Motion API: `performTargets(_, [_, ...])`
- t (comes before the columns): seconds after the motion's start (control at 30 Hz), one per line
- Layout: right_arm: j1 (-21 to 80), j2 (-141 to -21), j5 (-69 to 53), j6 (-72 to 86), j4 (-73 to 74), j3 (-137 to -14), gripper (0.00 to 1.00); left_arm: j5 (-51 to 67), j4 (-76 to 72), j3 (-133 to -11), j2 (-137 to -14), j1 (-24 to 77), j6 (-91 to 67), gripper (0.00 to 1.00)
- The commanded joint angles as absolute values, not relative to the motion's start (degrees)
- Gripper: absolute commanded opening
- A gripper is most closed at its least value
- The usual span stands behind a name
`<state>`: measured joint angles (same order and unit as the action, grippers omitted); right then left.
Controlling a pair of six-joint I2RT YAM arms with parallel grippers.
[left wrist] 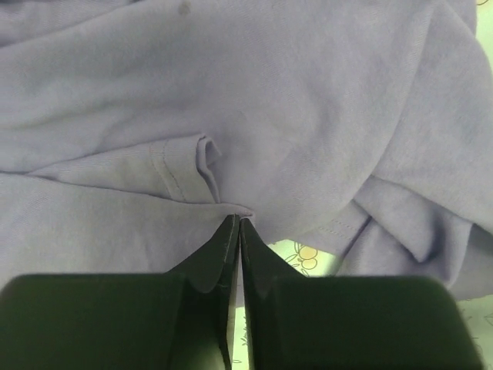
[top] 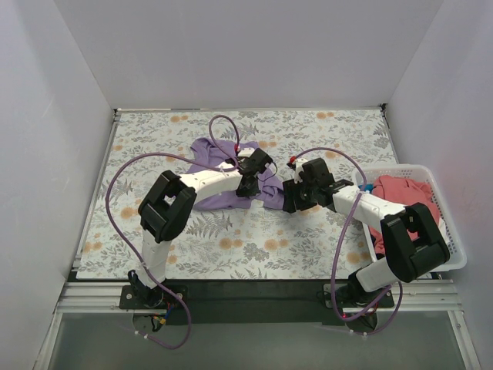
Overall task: Fold and stack the t-shirts
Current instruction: Flatten the tshirt out
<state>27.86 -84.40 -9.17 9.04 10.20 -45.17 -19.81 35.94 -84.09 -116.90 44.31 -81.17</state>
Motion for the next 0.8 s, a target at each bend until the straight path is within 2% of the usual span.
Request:
performTargets(0.0, [27.86, -82.88, -10.02, 9.05, 8.26, -44.74, 0.61, -22.41, 36.82, -83.85, -114.08, 44.56, -81.56, 0.00])
performTargets(0.2, [27.95, -84.37, -11.60, 9.40, 8.09, -46.84, 0.61, -25.57, 39.10, -82.45, -108.03, 44.56, -80.51, 0.00])
performTargets(0.47, [28.30, -88.76, -11.96, 9.93, 8.09, -52.64, 0.60, -33.39, 44.82, -75.59, -89.93, 41.58, -78.84, 0.00])
performTargets(0.6, [28.30, -90.35, -6.61, 8.53, 8.61, -54.05, 0.59, -37.35, 46.85, -69.01, -77.21, 34.75, -77.96, 0.00])
performTargets(0.77, [28.21, -92.19, 3.85, 5.19, 11.77, -55.63, 0.59, -35.60, 42.02, -57.60, -64.79, 23.83, -74.18, 0.00])
